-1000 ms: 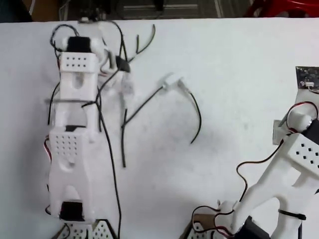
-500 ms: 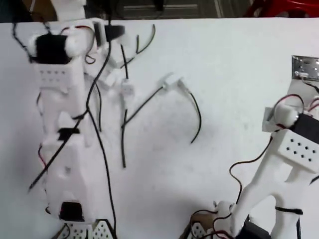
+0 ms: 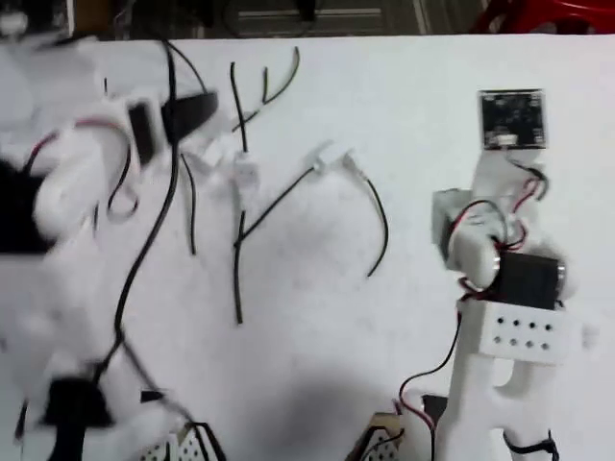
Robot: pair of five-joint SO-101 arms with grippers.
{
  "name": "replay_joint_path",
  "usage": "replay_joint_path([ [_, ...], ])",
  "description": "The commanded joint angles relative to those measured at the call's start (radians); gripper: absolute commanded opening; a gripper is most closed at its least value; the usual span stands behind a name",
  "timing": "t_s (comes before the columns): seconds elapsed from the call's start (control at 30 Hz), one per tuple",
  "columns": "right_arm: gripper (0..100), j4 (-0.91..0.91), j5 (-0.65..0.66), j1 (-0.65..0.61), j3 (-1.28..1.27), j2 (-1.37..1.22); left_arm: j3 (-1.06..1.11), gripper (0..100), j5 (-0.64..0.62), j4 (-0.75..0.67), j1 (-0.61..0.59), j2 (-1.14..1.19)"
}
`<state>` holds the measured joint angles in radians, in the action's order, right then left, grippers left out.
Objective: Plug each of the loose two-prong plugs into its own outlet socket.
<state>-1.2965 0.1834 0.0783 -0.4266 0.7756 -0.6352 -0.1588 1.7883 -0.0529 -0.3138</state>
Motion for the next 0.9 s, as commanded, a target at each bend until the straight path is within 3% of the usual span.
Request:
replay_joint_path([
  [0.0,2.0,0.044,-0.008,-0.058,-0.058,0.036,0.227,35,0.012,-0.003,0.012,-0.249],
  [0.3,2.0,0.134,-0.008,-0.076,-0.285,0.151,0.798,35,0.009,-0.069,0.013,-0.742],
  [0.5,2.0,0.140,-0.008,-0.282,-0.460,0.308,1.254,35,0.011,-0.269,0.012,-1.078],
  [0.63,2.0,0.140,-0.008,-0.415,-0.565,0.460,1.415,35,0.014,-0.336,0.012,-1.326],
  [0.77,2.3,0.142,-0.002,-0.487,-0.664,0.633,1.496,35,0.161,-0.334,0.010,-1.526],
  [0.87,2.4,0.145,0.000,-0.499,-0.729,0.774,1.545,35,0.239,-0.334,-0.007,-1.503],
])
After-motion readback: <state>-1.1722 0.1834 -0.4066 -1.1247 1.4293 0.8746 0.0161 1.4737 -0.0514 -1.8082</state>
